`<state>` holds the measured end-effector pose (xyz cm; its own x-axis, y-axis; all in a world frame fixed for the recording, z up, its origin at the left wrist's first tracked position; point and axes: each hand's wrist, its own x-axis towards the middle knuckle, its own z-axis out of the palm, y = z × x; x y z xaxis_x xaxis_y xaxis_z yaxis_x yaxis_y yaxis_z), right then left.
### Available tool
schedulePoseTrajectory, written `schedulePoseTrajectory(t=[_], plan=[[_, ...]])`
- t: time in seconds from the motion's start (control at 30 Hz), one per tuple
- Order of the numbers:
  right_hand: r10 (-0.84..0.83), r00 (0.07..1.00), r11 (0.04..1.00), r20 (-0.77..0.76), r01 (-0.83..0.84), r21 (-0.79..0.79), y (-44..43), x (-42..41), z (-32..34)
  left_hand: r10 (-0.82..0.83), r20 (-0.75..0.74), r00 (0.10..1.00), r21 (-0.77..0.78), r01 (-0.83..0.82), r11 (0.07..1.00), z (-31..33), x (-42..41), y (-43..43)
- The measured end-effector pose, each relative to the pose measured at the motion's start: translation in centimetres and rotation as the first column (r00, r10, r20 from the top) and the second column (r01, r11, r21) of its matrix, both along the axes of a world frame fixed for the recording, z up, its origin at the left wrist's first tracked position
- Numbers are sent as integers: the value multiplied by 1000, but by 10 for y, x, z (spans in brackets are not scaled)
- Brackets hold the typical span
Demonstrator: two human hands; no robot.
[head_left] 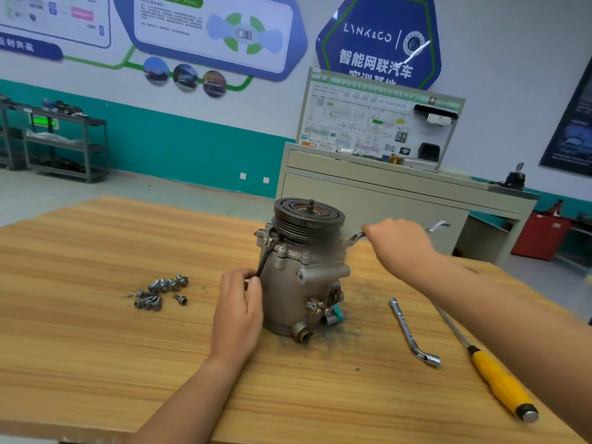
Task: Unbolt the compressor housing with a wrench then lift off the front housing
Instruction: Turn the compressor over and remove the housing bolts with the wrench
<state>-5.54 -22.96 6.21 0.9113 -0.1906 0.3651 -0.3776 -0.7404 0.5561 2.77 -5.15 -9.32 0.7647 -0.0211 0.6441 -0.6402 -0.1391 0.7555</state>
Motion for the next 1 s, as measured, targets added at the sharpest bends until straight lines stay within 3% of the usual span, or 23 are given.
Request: schedulePoseTrajectory(t=[0.27,0.33,0.4,0.47,0.63,0.7,0.77,0.83,0.9,1.0], plan=[[67,949,953,307,-152,263,-14,25,-18,-22,-93,995,-11,21,1000,-2,2,0],[-23,866,859,500,-239,453,-17,17,-16,-35,-118,992,-23,33,999,-2,2,1],[-139,791,728,596,-327,603,-18,7,-15,-41,-128,991,-18,39,999,-1,1,2],[-114,845,720,522,-292,629,-15,-3,-19,-42,-124,991,-12,40,999,-1,1,1],[-27,951,867,309,-132,481,-4,-22,-35,-65,-165,984,-27,61,998,-2,3,0],[-52,967,855,250,-87,512,-3,-31,-38,-68,-187,980,-43,61,997,-2,3,0],[-33,954,804,298,-152,574,-2,-41,-42,-65,-184,981,-45,58,997,-1,2,1],[42,877,765,479,-337,549,2,-47,-49,-62,-156,986,-37,57,998,-1,0,2],[74,713,689,697,-542,481,9,-46,-56,-52,-112,992,-32,49,998,1,-5,4],[-40,495,540,868,-720,436,21,-34,-68,-18,4,1000,-20,18,1000,7,-16,10]])
